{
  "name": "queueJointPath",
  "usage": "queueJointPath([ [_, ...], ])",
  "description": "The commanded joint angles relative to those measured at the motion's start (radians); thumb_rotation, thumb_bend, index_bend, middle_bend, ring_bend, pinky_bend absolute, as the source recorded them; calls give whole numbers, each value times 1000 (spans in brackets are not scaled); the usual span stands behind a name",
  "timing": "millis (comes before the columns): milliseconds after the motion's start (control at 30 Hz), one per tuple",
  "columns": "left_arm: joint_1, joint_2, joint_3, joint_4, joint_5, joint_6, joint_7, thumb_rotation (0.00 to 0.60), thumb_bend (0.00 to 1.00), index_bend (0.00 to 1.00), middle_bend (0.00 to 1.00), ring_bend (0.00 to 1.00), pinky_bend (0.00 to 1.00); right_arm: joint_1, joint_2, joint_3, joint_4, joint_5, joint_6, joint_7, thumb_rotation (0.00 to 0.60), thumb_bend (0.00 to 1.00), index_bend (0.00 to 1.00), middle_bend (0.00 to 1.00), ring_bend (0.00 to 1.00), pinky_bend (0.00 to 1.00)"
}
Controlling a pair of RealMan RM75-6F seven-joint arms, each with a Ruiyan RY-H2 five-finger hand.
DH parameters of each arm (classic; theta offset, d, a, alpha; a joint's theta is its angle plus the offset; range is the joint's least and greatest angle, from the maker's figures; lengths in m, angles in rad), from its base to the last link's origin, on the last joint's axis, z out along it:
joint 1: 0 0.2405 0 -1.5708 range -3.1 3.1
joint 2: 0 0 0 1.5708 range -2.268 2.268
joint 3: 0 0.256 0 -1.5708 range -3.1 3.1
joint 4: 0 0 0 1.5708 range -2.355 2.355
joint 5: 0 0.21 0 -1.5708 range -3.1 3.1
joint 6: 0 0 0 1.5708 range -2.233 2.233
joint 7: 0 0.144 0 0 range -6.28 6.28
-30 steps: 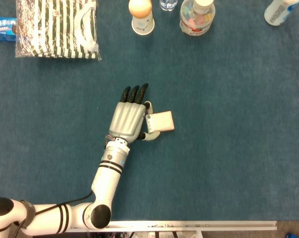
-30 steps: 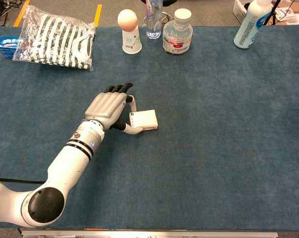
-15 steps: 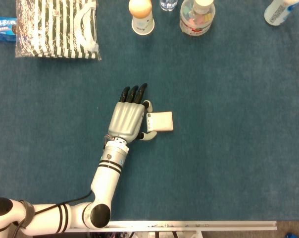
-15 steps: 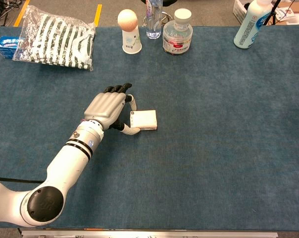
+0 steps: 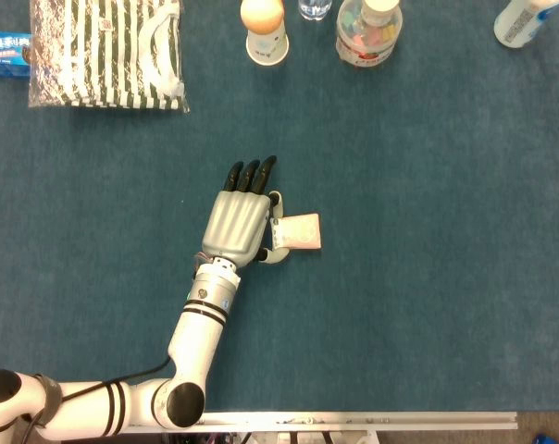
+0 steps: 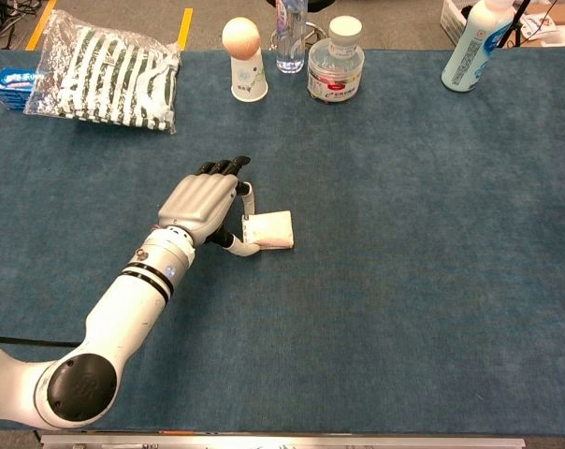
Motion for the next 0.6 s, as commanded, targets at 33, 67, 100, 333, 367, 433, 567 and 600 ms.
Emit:
queueJointPath([
  [33, 0, 1, 2, -1, 3, -2, -2, 539, 141, 380, 0, 0, 0, 0, 0, 0, 0, 0, 0, 0, 600, 0, 355, 266, 36, 117],
  [67, 0, 1, 2, -1, 3, -3, -3, 539, 142, 366, 0, 0, 0, 1, 0, 0, 0, 1, -1, 0, 600, 0, 355, 266, 36, 117],
  [100, 0, 1, 3, -1, 4, -3, -3, 539, 142, 358, 0, 0, 0, 1, 0, 0, 0, 1, -2, 0, 600, 0, 355, 266, 36, 117],
  [333, 1, -1, 1, 5, 1, -8, -8, 539, 141, 354, 0, 0, 0, 1, 0, 1, 0, 3, -1, -1, 600, 0, 355, 266, 36, 117],
  [367, 1, -1, 1, 6, 0, -9, -8, 541, 141, 371, 0, 0, 0, 1, 0, 1, 0, 4, -2, -1, 600, 0, 355, 266, 36, 117],
  [433, 2, -2, 1, 7, 0, -9, -9, 552, 141, 409, 0, 0, 0, 1, 0, 1, 0, 4, -2, -1, 600, 0, 355, 266, 35, 117],
  [567, 1, 1, 1, 5, -4, -14, -8, 593, 141, 494, 0, 0, 0, 1, -1, 1, 0, 5, -2, -2, 600, 0, 355, 266, 36, 117],
  [600, 2, 1, 1, 5, -4, -15, -9, 596, 141, 509, 0, 0, 0, 1, -1, 1, 0, 5, -2, -2, 600, 0, 355, 266, 36, 117],
])
